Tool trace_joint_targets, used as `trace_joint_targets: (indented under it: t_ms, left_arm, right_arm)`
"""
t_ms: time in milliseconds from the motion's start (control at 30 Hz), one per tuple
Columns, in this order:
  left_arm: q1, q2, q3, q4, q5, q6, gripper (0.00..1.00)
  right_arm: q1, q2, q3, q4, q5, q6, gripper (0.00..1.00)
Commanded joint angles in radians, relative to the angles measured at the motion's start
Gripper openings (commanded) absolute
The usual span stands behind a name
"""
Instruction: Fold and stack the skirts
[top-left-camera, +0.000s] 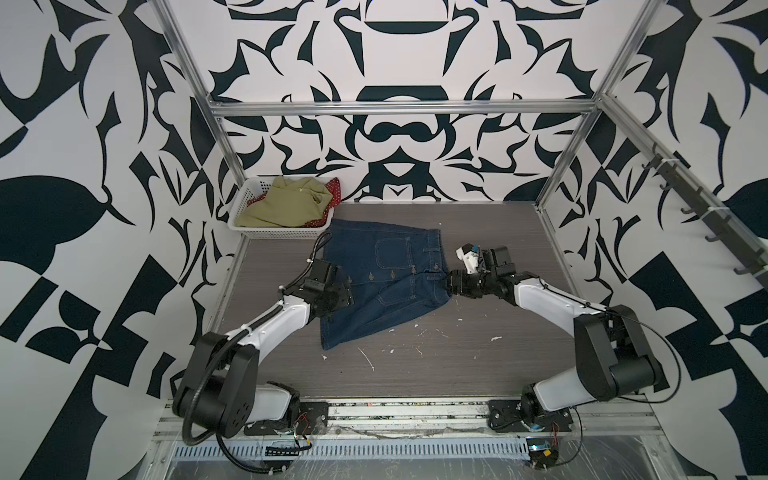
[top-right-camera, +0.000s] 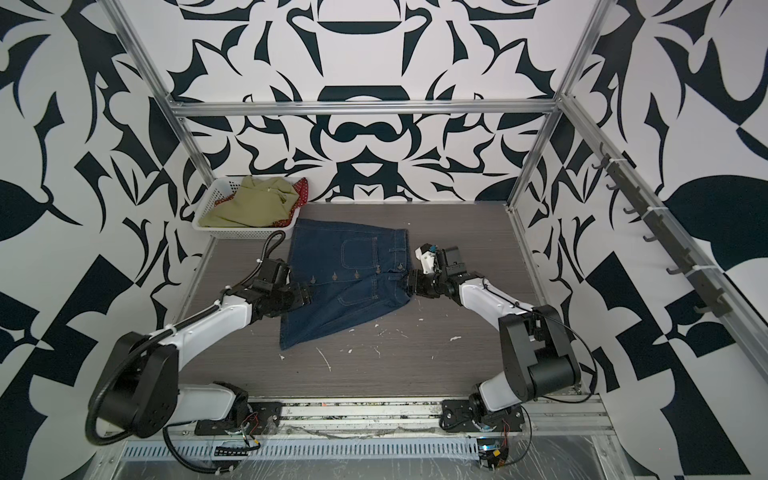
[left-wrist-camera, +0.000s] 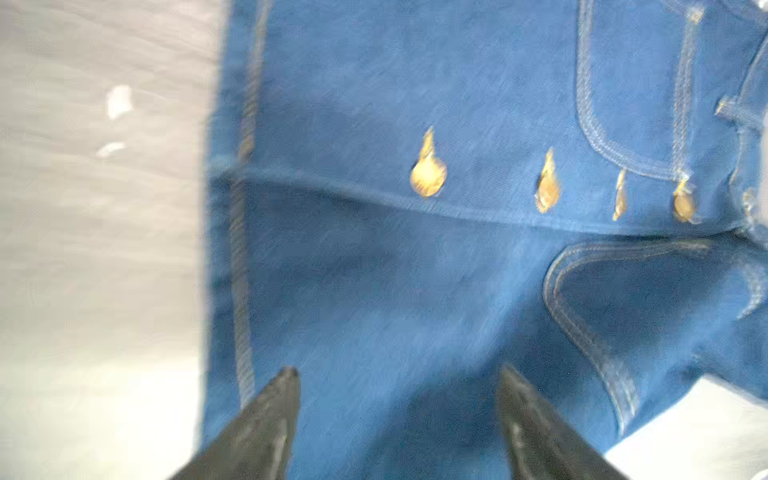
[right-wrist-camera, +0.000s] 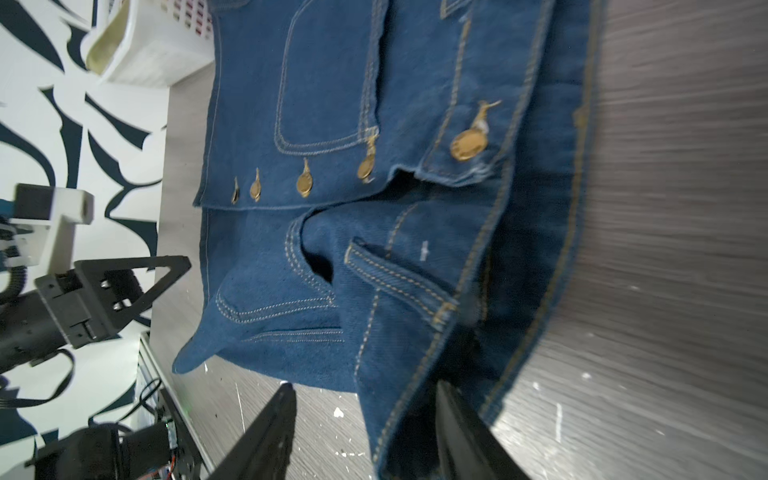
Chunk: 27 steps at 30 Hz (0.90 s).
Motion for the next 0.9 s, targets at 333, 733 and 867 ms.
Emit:
trace_joint_targets:
  t_ms: [333, 733, 867]
  left_arm:
    - [0.055, 0.107, -0.071, -0.082, 0.026, -0.109, 0.25]
    - [0.173, -0.016, -0.024, -0.162, -0.066, -0.007, 0.00]
    - [0.204, -0.067, 0.005, -0.198, -0.101, 0.048, 0.00]
  right_arm:
    - [0.023, 0.053, 0.086, -0.097, 0.031, -0.074, 0.16]
    - [-0.052, -0.096, 0.160, -0.275, 0.144, -0.002, 0.00]
    - [-0.090, -0.133, 0.172, -0.309, 0.119, 0.009, 0.00]
